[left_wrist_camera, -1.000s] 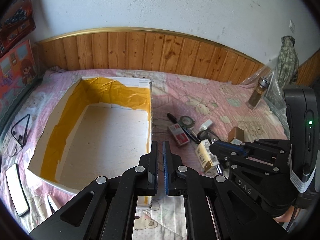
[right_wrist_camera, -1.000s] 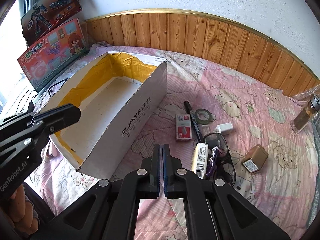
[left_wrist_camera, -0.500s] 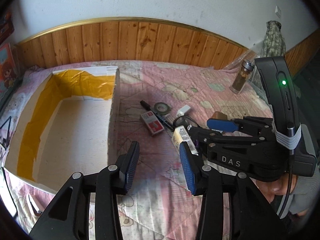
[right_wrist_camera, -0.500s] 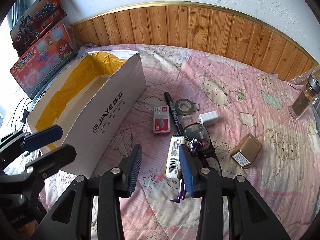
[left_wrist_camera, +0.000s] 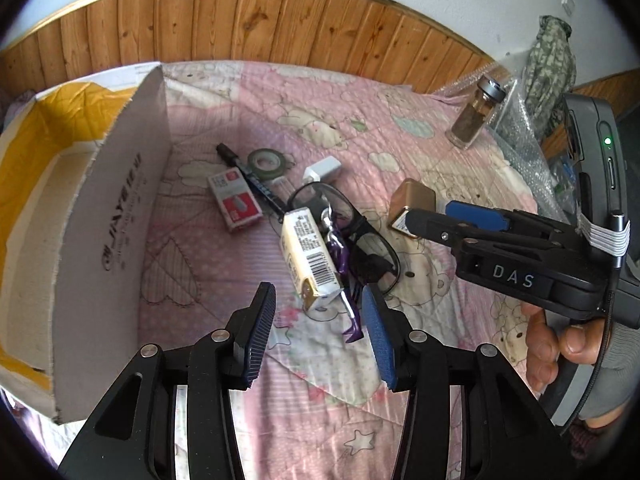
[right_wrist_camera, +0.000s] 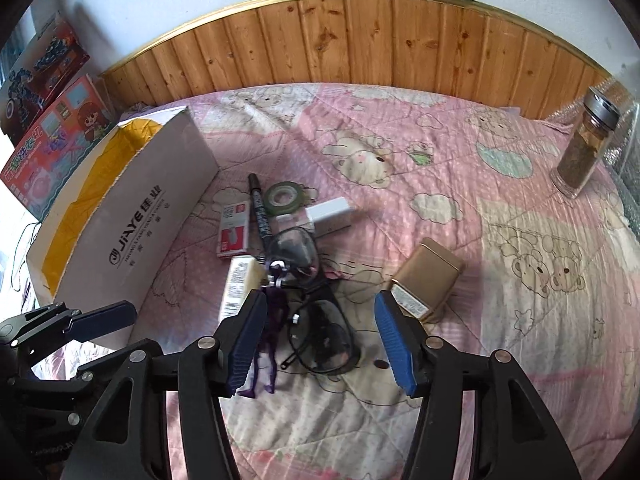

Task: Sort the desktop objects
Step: 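Grasp the cream milk carton with the left tool while the right tool grasps the gold tin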

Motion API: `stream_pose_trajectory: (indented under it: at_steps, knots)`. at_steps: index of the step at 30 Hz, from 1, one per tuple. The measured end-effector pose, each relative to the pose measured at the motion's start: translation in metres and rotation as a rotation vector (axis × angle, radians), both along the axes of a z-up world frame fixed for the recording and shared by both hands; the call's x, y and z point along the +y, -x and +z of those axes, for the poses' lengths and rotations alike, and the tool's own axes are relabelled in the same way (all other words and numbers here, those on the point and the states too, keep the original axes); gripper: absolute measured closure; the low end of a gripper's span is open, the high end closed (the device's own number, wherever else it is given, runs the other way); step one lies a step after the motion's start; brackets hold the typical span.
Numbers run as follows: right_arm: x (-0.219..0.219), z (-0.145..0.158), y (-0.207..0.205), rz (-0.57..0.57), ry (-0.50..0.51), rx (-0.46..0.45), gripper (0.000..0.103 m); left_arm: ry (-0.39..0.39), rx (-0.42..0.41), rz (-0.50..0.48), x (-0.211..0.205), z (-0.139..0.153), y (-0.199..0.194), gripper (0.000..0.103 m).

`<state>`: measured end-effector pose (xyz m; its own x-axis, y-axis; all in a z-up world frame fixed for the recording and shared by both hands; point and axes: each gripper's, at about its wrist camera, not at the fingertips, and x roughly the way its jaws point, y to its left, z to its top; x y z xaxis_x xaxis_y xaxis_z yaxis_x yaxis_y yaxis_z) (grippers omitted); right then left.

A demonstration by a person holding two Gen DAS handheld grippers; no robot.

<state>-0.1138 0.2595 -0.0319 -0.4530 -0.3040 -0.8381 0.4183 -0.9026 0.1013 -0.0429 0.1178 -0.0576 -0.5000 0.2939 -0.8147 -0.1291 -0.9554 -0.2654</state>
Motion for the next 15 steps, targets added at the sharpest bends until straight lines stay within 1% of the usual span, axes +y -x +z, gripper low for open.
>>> stream_pose_trajectory:
  at_steps: [3, 9, 11, 15]
  knots:
    - [0.024, -0.014, 0.008, -0.049, 0.013, -0.023, 0.042, -0.011, -0.035, 0.002, 0.014, -0.013, 0.010, 0.055]
    - [0.054, -0.035, 0.023, -0.108, 0.067, -0.049, 0.034, -0.020, -0.077, 0.075, 0.016, -0.035, 0.029, 0.055]
    - [0.061, -0.041, 0.029, -0.131, 0.085, -0.053, 0.029, -0.041, -0.073, 0.105, 0.011, -0.036, 0.033, 0.055]
    - [0.068, -0.051, 0.045, -0.164, 0.134, -0.076, 0.026, -0.109, -0.048, 0.199, -0.009, -0.033, 0.040, 0.055]
